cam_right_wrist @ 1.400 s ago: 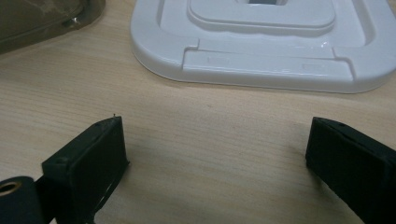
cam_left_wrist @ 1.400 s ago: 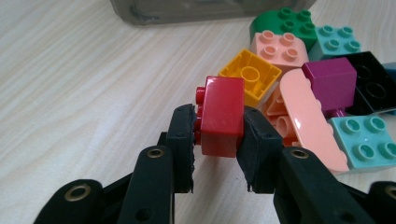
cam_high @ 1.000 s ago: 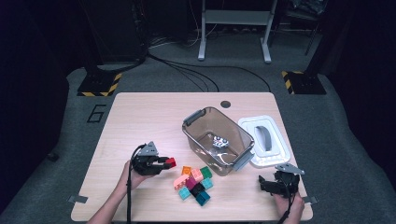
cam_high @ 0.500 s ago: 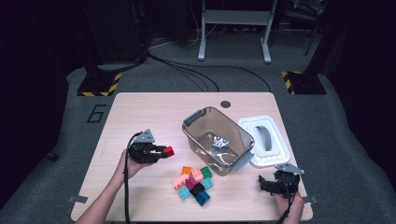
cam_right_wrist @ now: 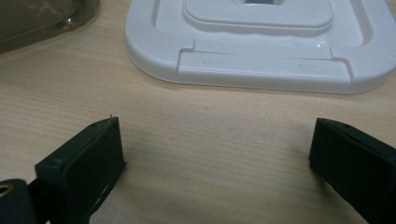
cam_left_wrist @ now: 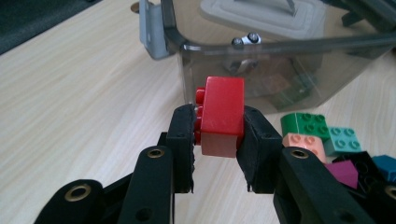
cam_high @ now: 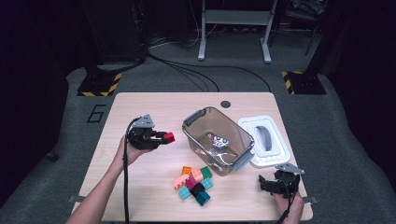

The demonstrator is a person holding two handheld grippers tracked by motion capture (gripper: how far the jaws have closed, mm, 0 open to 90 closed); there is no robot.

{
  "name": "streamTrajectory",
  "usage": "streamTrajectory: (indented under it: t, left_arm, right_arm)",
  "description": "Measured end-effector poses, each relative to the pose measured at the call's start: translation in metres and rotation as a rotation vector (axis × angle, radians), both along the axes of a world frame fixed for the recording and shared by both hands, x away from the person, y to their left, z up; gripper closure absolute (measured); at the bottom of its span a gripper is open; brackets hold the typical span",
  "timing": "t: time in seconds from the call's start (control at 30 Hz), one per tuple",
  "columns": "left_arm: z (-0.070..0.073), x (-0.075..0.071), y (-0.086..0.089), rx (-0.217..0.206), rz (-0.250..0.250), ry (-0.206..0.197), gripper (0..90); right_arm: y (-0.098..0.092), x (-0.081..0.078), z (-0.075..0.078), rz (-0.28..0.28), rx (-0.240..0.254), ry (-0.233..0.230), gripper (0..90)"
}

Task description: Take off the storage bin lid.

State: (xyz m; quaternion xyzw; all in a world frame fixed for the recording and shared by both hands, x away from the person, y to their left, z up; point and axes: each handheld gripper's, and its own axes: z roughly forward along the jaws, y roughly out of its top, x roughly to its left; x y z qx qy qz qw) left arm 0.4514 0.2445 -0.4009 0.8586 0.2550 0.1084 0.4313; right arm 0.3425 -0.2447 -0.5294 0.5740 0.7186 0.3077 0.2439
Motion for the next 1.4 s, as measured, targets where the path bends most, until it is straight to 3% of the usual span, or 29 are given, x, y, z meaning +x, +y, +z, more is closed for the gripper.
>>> streamTrajectory:
  t: [0.3,0.73,0.97,1.4]
  left_arm:
    - [0.025,0.014,-0.016,0.006,-0.022,-0.031,67.8]
    - [0.041,0.03,-0.042,0.011,-0.036,-0.05,67.8]
    - [0.039,0.037,-0.056,0.037,-0.051,-0.034,67.7]
    - [0.021,0.044,-0.08,0.085,-0.064,0.015,67.7]
  right_arm:
    - [0.0,0.0,0.0,-0.001,-0.001,0.0,2.0]
    - [0.0,0.001,0.0,0.001,-0.001,0.0,1.5]
    - [0.0,0.001,0.0,0.0,-0.001,0.0,1.5]
    - [0.0,0.001,0.0,0.0,-0.001,0.0,1.5]
